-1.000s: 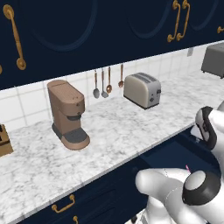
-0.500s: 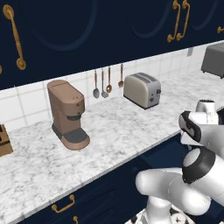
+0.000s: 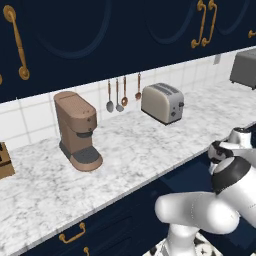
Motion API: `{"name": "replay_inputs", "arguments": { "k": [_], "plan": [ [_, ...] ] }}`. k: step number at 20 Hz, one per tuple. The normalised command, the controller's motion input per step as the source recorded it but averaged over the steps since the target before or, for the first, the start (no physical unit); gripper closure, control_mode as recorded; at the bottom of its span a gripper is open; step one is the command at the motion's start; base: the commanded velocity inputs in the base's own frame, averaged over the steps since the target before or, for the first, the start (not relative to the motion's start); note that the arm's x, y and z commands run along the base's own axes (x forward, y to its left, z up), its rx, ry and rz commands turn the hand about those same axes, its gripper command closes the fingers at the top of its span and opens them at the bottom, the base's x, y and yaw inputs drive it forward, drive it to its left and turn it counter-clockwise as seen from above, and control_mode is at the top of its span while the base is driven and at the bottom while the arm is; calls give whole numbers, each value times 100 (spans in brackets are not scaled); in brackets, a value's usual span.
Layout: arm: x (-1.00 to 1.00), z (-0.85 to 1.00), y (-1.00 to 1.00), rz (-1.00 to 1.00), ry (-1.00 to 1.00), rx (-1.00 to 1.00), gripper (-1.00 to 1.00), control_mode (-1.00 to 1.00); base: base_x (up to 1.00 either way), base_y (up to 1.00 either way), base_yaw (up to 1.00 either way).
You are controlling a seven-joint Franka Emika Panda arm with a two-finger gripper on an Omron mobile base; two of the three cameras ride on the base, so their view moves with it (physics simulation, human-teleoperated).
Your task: Take a straw from the drawer in front and place it inside the glass cup on the dining counter.
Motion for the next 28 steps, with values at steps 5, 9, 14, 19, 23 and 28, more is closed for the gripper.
{"name": "replay_inputs", "arguments": {
  "k": [5,9,14,19,23,28],
  "plan": [
    [-10,-29,0,17,-14,-3,-100,-100,0,0,0],
    [-1,-23,0,18,-6,-1,-100,-100,0,0,0],
    [3,-38,0,15,1,0,-100,-100,0,0,0],
    [1,-39,0,13,2,0,-100,-100,0,0,0],
    [8,-18,-6,2,2,0,-100,-100,0,0,0],
    [10,-10,-11,0,6,0,-100,-100,0,0,0]
  ]
}}
